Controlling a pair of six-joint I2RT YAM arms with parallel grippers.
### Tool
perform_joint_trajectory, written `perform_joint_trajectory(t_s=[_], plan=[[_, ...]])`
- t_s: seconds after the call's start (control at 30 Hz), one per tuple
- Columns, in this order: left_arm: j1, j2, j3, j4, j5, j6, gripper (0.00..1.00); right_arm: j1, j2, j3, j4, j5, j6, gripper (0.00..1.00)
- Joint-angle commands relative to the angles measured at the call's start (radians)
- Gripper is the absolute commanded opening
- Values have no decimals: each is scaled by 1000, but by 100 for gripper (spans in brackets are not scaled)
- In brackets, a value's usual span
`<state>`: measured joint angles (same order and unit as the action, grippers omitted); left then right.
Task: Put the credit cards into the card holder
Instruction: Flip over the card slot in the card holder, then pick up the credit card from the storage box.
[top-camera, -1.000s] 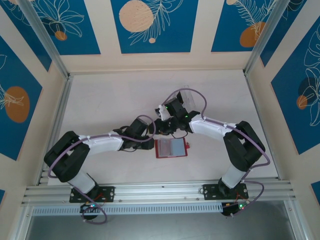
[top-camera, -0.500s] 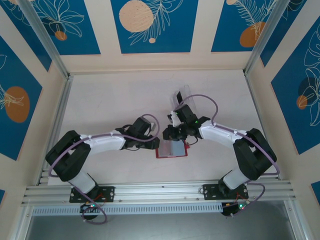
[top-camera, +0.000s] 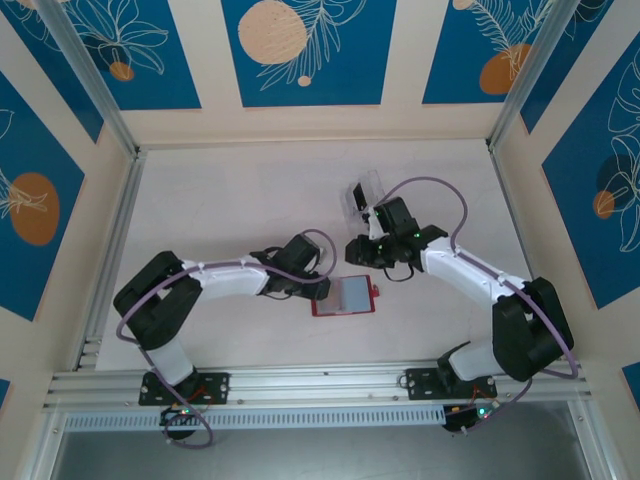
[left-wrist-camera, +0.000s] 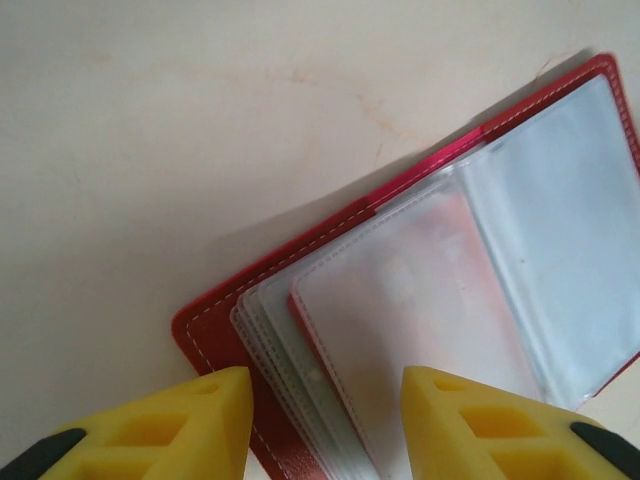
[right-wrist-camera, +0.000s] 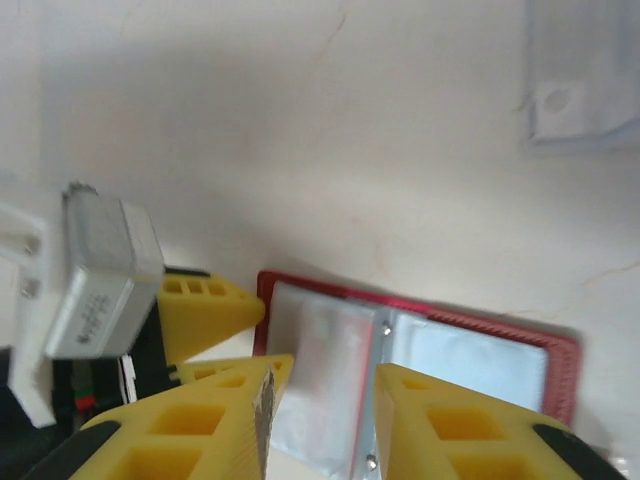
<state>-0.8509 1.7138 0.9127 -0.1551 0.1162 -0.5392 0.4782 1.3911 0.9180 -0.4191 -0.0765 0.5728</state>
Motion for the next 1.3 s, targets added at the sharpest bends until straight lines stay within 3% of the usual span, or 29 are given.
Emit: perform_joint_trajectory(t_s=[0.0, 0.53, 0.97, 1.27], plan=[[-17, 28, 25, -31, -31, 21, 42, -27, 10, 79, -73, 69, -37, 34], [-36, 32, -21, -7, -50, -1, 32, -80, 305, 524, -219, 370, -191, 37], [-45, 28, -38, 4, -50, -19, 29, -89, 633, 889, -310, 454, -298, 32], [-47, 30, -49, 20, -46, -28, 29, -90, 738, 973, -348, 491, -323, 30]])
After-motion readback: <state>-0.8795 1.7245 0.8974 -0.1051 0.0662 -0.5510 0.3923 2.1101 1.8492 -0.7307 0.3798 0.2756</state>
